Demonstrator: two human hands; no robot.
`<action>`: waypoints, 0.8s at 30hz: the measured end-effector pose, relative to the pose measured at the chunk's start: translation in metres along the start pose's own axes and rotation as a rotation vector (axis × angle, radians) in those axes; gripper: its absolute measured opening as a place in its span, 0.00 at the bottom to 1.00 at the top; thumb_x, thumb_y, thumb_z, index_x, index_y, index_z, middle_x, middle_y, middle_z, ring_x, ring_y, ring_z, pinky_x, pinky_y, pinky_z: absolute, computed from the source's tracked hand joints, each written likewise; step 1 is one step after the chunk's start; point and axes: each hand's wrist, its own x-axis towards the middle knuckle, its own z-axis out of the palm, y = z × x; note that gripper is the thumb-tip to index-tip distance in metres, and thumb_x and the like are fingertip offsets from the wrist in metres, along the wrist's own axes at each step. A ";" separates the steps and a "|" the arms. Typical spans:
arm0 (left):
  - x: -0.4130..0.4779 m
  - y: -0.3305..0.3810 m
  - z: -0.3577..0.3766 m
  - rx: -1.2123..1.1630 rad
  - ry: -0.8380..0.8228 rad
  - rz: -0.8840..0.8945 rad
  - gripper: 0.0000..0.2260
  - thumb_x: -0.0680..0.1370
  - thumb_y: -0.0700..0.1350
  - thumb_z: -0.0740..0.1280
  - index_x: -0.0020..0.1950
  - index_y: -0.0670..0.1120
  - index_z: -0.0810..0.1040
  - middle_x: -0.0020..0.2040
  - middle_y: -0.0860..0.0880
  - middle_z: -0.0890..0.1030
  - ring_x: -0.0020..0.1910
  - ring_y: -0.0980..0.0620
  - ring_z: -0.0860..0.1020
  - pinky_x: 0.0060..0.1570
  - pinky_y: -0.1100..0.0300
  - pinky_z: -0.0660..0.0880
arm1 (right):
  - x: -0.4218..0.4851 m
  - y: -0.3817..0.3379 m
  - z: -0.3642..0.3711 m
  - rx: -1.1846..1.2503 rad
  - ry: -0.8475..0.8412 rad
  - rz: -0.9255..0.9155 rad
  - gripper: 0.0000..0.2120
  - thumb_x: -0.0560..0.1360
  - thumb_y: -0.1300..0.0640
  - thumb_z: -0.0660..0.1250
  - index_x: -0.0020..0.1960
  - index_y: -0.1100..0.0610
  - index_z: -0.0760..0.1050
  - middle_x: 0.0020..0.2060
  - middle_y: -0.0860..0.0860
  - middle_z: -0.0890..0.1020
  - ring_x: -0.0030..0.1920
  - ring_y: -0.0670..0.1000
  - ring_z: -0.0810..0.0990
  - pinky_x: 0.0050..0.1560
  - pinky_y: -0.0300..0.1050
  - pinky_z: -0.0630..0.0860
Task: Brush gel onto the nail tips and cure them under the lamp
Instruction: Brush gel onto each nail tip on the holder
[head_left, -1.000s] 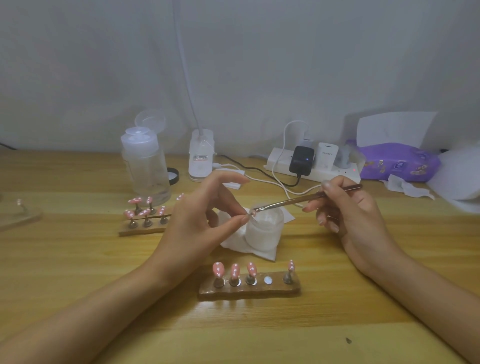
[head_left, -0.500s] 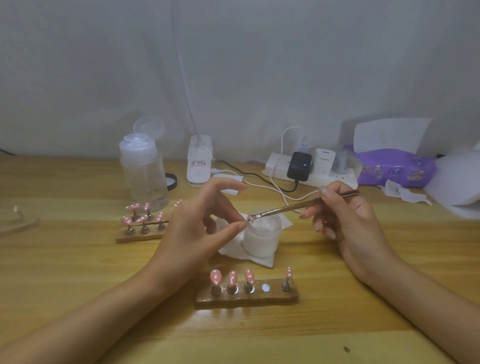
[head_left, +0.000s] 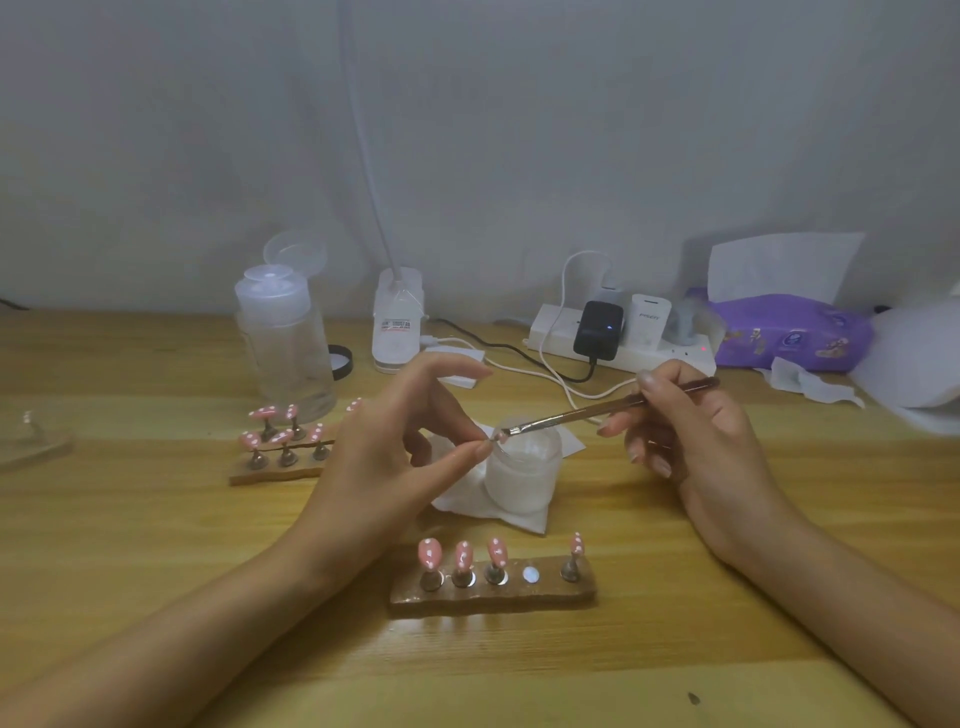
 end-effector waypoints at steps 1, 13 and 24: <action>0.000 0.000 0.000 0.000 0.003 0.003 0.21 0.74 0.42 0.74 0.63 0.55 0.74 0.42 0.57 0.83 0.44 0.53 0.82 0.35 0.63 0.76 | 0.000 0.000 0.000 0.014 0.019 0.001 0.11 0.74 0.49 0.64 0.33 0.45 0.76 0.34 0.57 0.85 0.25 0.47 0.75 0.23 0.34 0.67; -0.001 -0.001 -0.001 -0.011 0.006 0.014 0.20 0.73 0.45 0.73 0.64 0.55 0.74 0.41 0.57 0.82 0.44 0.53 0.83 0.36 0.60 0.77 | -0.001 -0.001 0.000 0.040 0.001 -0.007 0.12 0.76 0.49 0.65 0.35 0.46 0.76 0.33 0.55 0.84 0.25 0.47 0.75 0.23 0.34 0.66; -0.001 0.000 -0.001 -0.031 -0.003 0.004 0.21 0.71 0.52 0.71 0.64 0.54 0.74 0.40 0.56 0.82 0.43 0.53 0.83 0.37 0.61 0.78 | 0.000 0.000 0.000 0.008 0.032 0.008 0.12 0.77 0.52 0.64 0.35 0.48 0.76 0.33 0.56 0.84 0.25 0.47 0.74 0.23 0.34 0.66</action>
